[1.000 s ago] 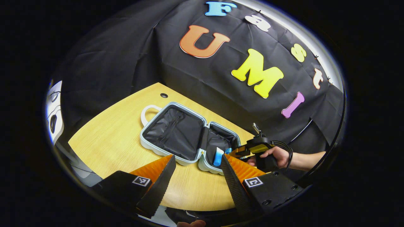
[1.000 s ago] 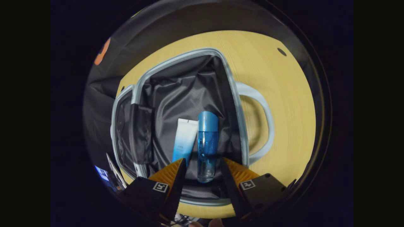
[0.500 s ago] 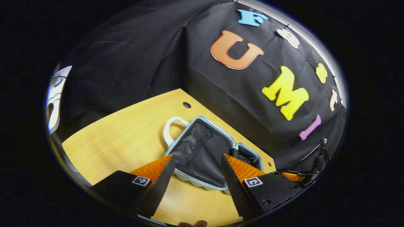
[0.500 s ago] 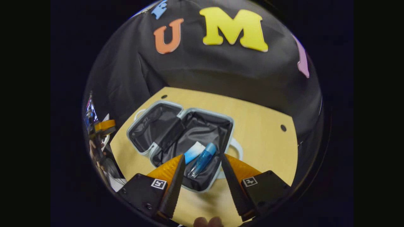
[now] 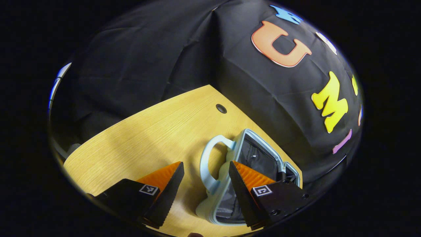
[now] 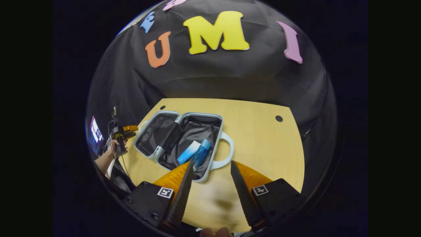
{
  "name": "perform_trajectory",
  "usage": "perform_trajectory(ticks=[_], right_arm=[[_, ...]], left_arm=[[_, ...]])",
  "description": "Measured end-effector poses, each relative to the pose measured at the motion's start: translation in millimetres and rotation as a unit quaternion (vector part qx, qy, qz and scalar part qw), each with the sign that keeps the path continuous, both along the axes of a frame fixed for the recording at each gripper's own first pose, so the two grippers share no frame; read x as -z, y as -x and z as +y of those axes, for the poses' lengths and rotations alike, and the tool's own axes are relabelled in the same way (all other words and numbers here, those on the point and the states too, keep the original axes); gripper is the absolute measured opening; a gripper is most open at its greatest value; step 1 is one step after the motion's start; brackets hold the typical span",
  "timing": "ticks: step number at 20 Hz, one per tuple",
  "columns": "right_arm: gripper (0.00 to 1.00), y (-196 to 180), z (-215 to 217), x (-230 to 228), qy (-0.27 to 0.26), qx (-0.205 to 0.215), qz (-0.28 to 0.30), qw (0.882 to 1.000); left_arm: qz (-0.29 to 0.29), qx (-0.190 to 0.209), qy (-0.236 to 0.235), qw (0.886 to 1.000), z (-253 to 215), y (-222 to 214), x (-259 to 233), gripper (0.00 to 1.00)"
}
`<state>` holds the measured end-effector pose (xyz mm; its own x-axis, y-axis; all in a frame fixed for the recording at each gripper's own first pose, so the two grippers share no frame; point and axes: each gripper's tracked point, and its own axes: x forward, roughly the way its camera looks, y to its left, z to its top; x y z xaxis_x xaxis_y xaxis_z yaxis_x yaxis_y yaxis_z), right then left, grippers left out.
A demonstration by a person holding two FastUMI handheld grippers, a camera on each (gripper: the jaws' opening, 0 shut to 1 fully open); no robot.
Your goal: First open the suitcase, pack the skin care products into it, and then close the suitcase.
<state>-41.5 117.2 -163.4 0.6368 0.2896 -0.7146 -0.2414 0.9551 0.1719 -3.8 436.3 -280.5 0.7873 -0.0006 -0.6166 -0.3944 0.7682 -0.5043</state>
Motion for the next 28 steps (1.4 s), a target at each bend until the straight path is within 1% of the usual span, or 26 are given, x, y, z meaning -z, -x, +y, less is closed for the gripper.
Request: perform_trajectory(ticks=[2, 3, 4, 5, 7, 8, 9, 10, 11, 12, 13, 14, 16, 17, 18, 19, 20, 21, 23, 26, 28], right_arm=[[0.69, -0.4, -9.2, 1.0, -0.009, 0.022, 0.007, 1.0], [0.69, -2.6, -10.7, 5.7, -0.011, 0.029, 0.009, 0.999], [0.69, -4.7, -13.5, 8.0, -0.009, 0.034, 0.011, 0.999], [0.69, -4.0, -15.0, 7.4, -0.008, 0.035, 0.013, 0.999], [0.69, -2.5, -11.5, 2.2, -0.014, 0.032, 0.012, 0.999], [0.69, -2.4, -10.3, 1.7, -0.012, 0.029, 0.008, 0.999], [0.69, -0.6, -9.5, -0.6, -0.009, 0.025, 0.005, 1.0], [0.64, 1.5, -8.3, -2.2, -0.006, 0.019, 0.001, 1.0], [0.64, 3.6, -6.4, -2.9, -0.001, 0.012, -0.003, 1.0], [0.69, 3.1, -9.5, -2.6, 0.015, 0.008, -0.013, 1.0], [0.69, 2.1, -13.8, -5.9, 0.03, 0.002, -0.029, 0.999], [0.69, 1.0, -14.1, -10.3, 0.039, 0.0, -0.044, 0.998], [0.69, 0.1, -8.9, -18.5, 0.037, 0.001, -0.073, 0.997], [0.69, -3.7, -15.5, -21.7, 0.05, 0.011, -0.096, 0.994], [0.69, -8.1, -25.5, -23.7, 0.072, 0.023, -0.124, 0.989], [0.66, -11.6, -37.3, -31.0, 0.093, 0.038, -0.157, 0.982], [0.66, -10.6, -44.6, -39.5, 0.103, 0.048, -0.183, 0.977], [0.66, -8.0, -48.1, -45.9, 0.102, 0.056, -0.199, 0.973], [0.66, 0.3, -54.8, -51.2, 0.091, 0.07, -0.216, 0.97], [0.66, 4.0, -74.5, -49.3, 0.085, 0.084, -0.224, 0.967], [0.66, 7.0, -91.4, -52.8, 0.081, 0.099, -0.23, 0.965]], left_arm=[[0.014, 0.006, 0.001, 1.0, -1.4, -8.9, 10.1, 0.82], [0.019, 0.011, 0.003, 1.0, -2.5, -13.6, 13.9, 0.77], [0.025, 0.017, 0.002, 1.0, -4.8, -16.9, 16.7, 0.75], [0.035, 0.027, 0.003, 0.999, -7.2, -17.5, 20.5, 0.68], [0.042, 0.029, 0.003, 0.999, -4.2, -25.0, 25.6, 0.59], [0.049, 0.03, 0.011, 0.998, -4.6, -27.0, 28.9, 0.58], [0.059, 0.028, 0.012, 0.998, -2.0, -26.3, 32.7, 0.54], [0.066, 0.025, 0.014, 0.997, -1.7, -25.8, 36.0, 0.48], [0.065, 0.017, 0.02, 0.998, -0.8, -28.4, 32.9, 0.32], [0.064, 0.012, 0.02, 0.998, -0.3, -31.5, 29.5, 0.26], [0.063, 0.014, 0.011, 0.998, -1.5, -30.5, 25.8, 0.19], [0.063, 0.021, -0.004, 0.998, -4.4, -29.4, 18.8, 0.17], [0.053, 0.032, -0.049, 0.997, -4.7, -32.2, -3.9, 0.13], [0.042, 0.031, -0.069, 0.996, -4.0, -35.3, -21.9, 0.1], [0.034, 0.028, -0.086, 0.995, -6.3, -36.8, -42.2, 0.09], [0.022, 0.026, -0.104, 0.994, -10.4, -36.3, -63.4, 0.07], [0.01, 0.027, -0.121, 0.992, -17.0, -35.5, -85.0, 0.07], [-0.003, 0.027, -0.141, 0.99, -24.0, -34.8, -107.7, 0.07], [-0.029, 0.028, -0.182, 0.982, -46.7, -34.7, -150.1, 0.06], [-0.077, 0.034, -0.236, 0.968, -102.3, -36.8, -210.6, 0.06], [-0.111, 0.052, -0.274, 0.954, -148.7, -33.6, -244.0, 0.06]])
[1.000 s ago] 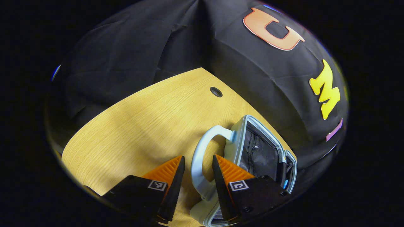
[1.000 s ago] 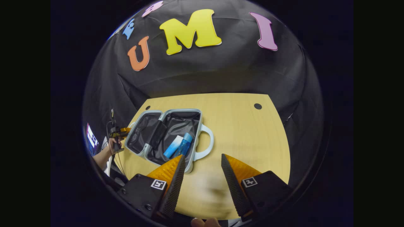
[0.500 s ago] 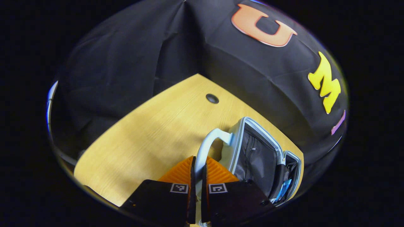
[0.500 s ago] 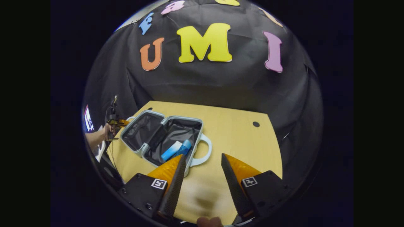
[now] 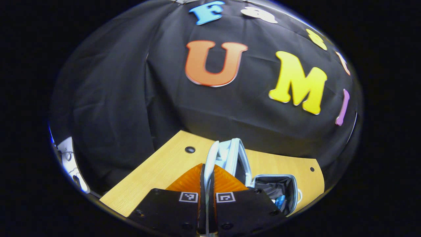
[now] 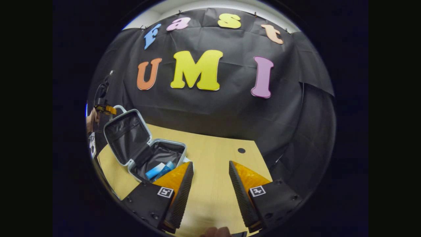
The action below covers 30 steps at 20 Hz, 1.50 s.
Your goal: First open the suitcase, pack the skin care products into it, and then close the suitcase.
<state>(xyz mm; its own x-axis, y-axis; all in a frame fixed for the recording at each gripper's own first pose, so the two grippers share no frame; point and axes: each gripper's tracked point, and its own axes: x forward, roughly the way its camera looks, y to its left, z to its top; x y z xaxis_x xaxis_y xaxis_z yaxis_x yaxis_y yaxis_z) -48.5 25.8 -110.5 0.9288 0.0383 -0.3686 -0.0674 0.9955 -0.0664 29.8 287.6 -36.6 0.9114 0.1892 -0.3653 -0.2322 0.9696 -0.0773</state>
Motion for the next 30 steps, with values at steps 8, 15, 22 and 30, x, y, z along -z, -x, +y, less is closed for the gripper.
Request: perform_trajectory(ticks=[8, 15, 22, 30], right_arm=[[0.66, 14.8, -78.7, -6.0, 0.013, 0.053, -0.003, 0.998], [0.66, 41.0, -142.6, -0.7, 0.033, 0.118, 0.022, 0.992], [0.66, 72.5, -176.8, 8.2, 0.056, 0.159, 0.055, 0.984], [0.66, 71.2, -186.7, 14.5, 0.054, 0.164, 0.078, 0.982]], left_arm=[[-0.05, 0.091, -0.029, 0.994, -200.0, -0.6, -19.3, 0.06], [-0.007, 0.212, -0.037, 0.977, -331.4, -4.0, 51.4, 0.06], [0.061, 0.27, -0.052, 0.959, -396.4, -11.6, 144.1, 0.06], [0.091, 0.264, -0.105, 0.955, -410.3, -12.8, 186.7, 0.06]])
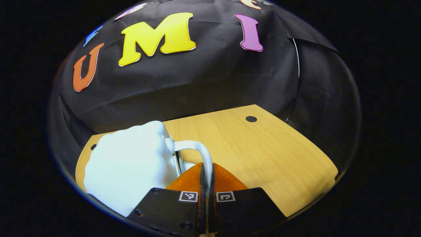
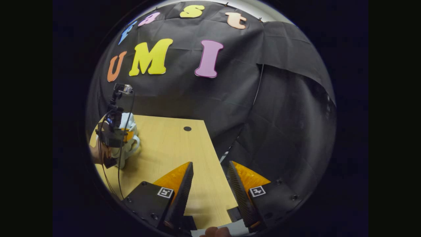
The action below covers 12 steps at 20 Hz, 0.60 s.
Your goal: First open the suitcase, pack the skin care products into it, and then close the suitcase.
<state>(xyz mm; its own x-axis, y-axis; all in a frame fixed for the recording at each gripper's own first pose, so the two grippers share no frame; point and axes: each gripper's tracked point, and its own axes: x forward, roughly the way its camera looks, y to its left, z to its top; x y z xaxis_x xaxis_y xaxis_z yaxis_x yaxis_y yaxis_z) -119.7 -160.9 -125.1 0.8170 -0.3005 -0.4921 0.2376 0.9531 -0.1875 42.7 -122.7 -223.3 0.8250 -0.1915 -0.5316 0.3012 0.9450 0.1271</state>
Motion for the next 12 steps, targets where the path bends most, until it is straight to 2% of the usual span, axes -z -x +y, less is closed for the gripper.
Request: perform_trajectory(ticks=[2, 6, 8, 10, 11, 12], right_arm=[[0.66, -4.9, 0.8, -4.2, 0.002, -0.007, -0.002, 1.0], [0.66, -12.8, 3.0, -7.8, 0.008, -0.025, -0.005, 1.0], [0.66, -16.7, 1.2, -11.1, 0.006, -0.029, -0.007, 1.0], [0.66, -20.3, 1.8, -13.7, 0.004, -0.033, -0.011, 0.999], [0.66, -23.9, 4.7, -15.5, 0.003, -0.038, -0.014, 0.999], [0.66, -27.9, 10.4, -18.5, 0.0, -0.047, -0.02, 0.999]], left_arm=[[-0.005, -0.008, -0.023, 1.0, -1.6, 1.4, 6.6, 0.07], [-0.005, -0.016, -0.035, 0.999, -9.1, 1.4, 14.4, 0.18], [0.002, -0.01, -0.018, 1.0, -17.9, 0.7, 20.8, 0.26], [-0.019, -0.008, -0.002, 1.0, -20.1, 2.9, 7.4, 0.33], [-0.03, -0.007, 0.008, 0.999, -20.4, 5.7, -0.3, 0.54], [-0.039, -0.005, 0.017, 0.999, -19.5, 16.6, -14.9, 0.64]])
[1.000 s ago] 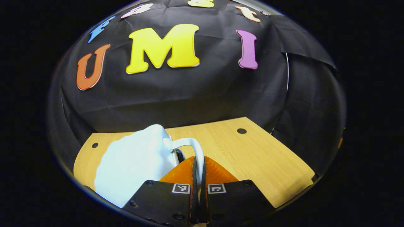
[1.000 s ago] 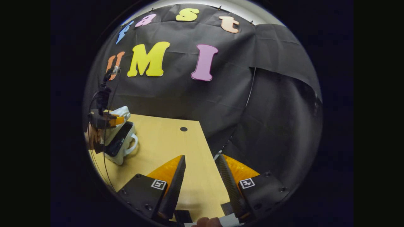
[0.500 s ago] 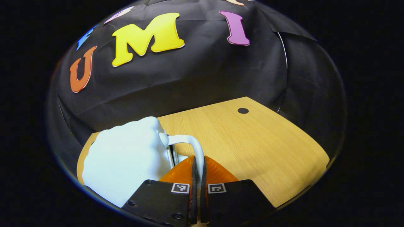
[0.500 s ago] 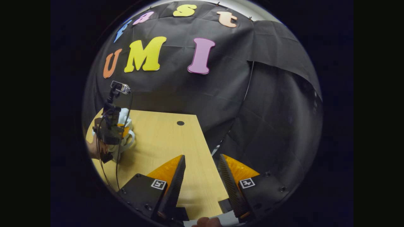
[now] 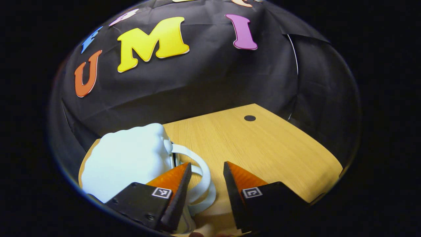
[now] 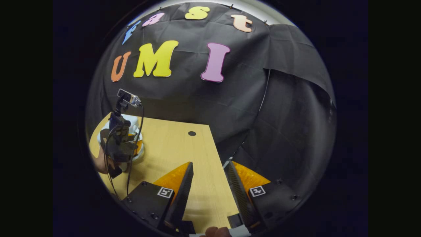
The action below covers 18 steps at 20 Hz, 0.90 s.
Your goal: First open the suitcase, pack the skin care products into it, and then close the suitcase.
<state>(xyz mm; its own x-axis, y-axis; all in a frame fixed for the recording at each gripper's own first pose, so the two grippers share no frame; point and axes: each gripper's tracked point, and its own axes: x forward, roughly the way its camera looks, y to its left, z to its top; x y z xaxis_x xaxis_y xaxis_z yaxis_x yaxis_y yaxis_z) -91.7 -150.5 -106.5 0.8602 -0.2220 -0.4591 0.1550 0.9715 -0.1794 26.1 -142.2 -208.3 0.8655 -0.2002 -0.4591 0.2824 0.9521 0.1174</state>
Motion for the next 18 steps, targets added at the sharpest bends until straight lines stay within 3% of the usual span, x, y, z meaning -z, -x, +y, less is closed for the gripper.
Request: perform_trajectory(ticks=[3, 6, 7, 10, 11, 13, 14, 15, 18], right_arm=[[0.66, -29.3, 29.8, -24.2, -0.012, -0.038, -0.034, 0.999], [0.66, -63.3, 71.4, -62.4, -0.028, -0.081, -0.089, 0.992], [0.66, -73.7, 83.2, -74.9, -0.038, -0.089, -0.108, 0.99], [0.66, -94.5, 119.1, -104.6, -0.059, -0.114, -0.149, 0.98], [0.67, -99.3, 128.5, -111.7, -0.066, -0.119, -0.157, 0.978], [0.73, -105.1, 145.9, -120.3, -0.081, -0.128, -0.166, 0.974], [0.74, -107.8, 150.3, -119.1, -0.083, -0.128, -0.165, 0.974], [0.74, -108.0, 155.2, -118.2, -0.084, -0.13, -0.164, 0.974], [0.74, -104.9, 167.0, -122.1, -0.086, -0.133, -0.171, 0.973]], left_arm=[[-0.048, -0.003, 0.012, 0.999, 10.1, 14.3, -53.6, 0.87], [-0.12, -0.028, 0.026, 0.992, 36.7, 20.4, -127.8, 0.92], [-0.132, -0.041, 0.036, 0.99, 48.4, 24.2, -149.7, 0.99], [-0.167, -0.078, 0.064, 0.981, 79.7, 32.1, -203.8, 0.99], [-0.174, -0.091, 0.066, 0.978, 89.9, 35.9, -216.2, 0.94], [-0.188, -0.102, 0.073, 0.974, 106.2, 41.3, -234.7, 0.99], [-0.193, -0.107, 0.073, 0.973, 111.8, 43.4, -239.6, 0.94], [-0.194, -0.112, 0.07, 0.972, 115.3, 45.4, -241.8, 0.99], [-0.189, -0.122, 0.078, 0.971, 122.1, 53.1, -238.2, 0.99]])
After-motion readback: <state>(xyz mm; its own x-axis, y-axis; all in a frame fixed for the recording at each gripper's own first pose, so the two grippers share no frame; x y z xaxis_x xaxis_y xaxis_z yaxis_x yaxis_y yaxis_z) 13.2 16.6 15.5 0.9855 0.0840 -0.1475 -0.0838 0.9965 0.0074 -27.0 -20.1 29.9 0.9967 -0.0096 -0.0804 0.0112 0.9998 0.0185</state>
